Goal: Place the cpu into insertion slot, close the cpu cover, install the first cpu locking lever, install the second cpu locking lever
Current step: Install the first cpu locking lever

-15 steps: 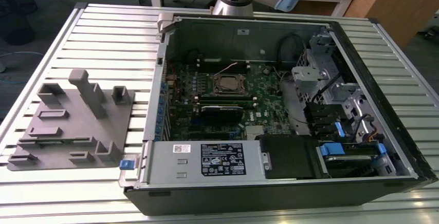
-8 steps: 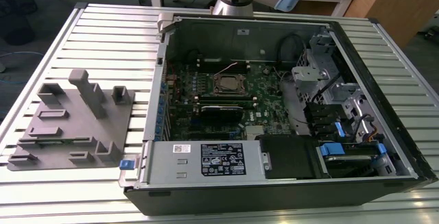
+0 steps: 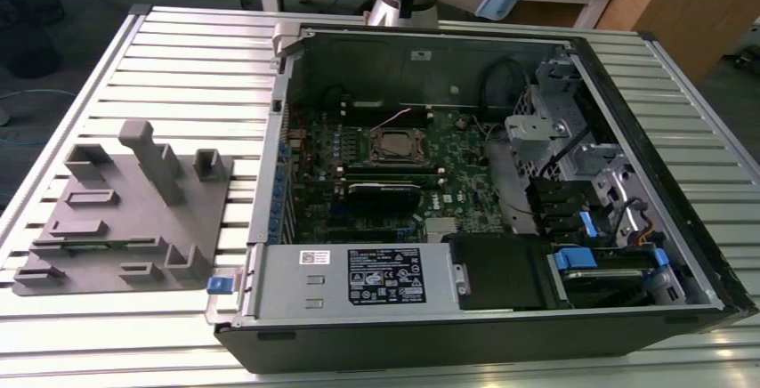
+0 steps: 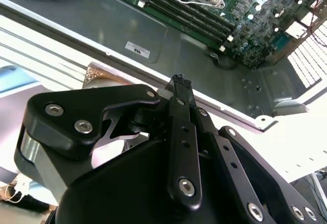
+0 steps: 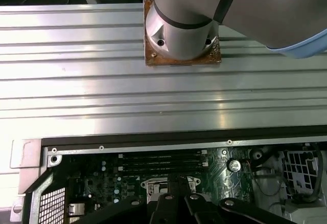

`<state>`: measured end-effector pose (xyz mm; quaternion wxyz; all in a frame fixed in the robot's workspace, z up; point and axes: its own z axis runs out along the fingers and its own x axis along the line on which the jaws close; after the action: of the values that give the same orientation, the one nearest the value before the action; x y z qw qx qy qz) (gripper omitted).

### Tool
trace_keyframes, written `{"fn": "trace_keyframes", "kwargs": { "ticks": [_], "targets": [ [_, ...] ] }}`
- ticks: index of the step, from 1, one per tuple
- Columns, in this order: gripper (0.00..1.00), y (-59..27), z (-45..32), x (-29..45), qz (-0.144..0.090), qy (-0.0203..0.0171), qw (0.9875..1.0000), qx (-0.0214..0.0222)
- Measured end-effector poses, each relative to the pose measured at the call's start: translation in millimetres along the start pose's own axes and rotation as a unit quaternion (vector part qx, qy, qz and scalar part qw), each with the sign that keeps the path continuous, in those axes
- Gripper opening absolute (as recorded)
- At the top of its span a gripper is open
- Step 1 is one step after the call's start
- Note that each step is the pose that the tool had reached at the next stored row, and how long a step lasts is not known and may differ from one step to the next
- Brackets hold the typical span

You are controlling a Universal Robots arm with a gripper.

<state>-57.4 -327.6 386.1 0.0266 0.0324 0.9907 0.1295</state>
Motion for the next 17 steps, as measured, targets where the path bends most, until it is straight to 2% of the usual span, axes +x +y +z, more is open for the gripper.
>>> {"fn": "trace_keyframes", "kwargs": {
  "ticks": [11,17],
  "targets": [
    [0.10,-7.0,18.7,0.7,0.000,0.0000,1.0000,0.0000],
    [0.10,-7.2,19.7,0.8,0.000,0.0000,1.0000,-0.0001]
  ]
}}
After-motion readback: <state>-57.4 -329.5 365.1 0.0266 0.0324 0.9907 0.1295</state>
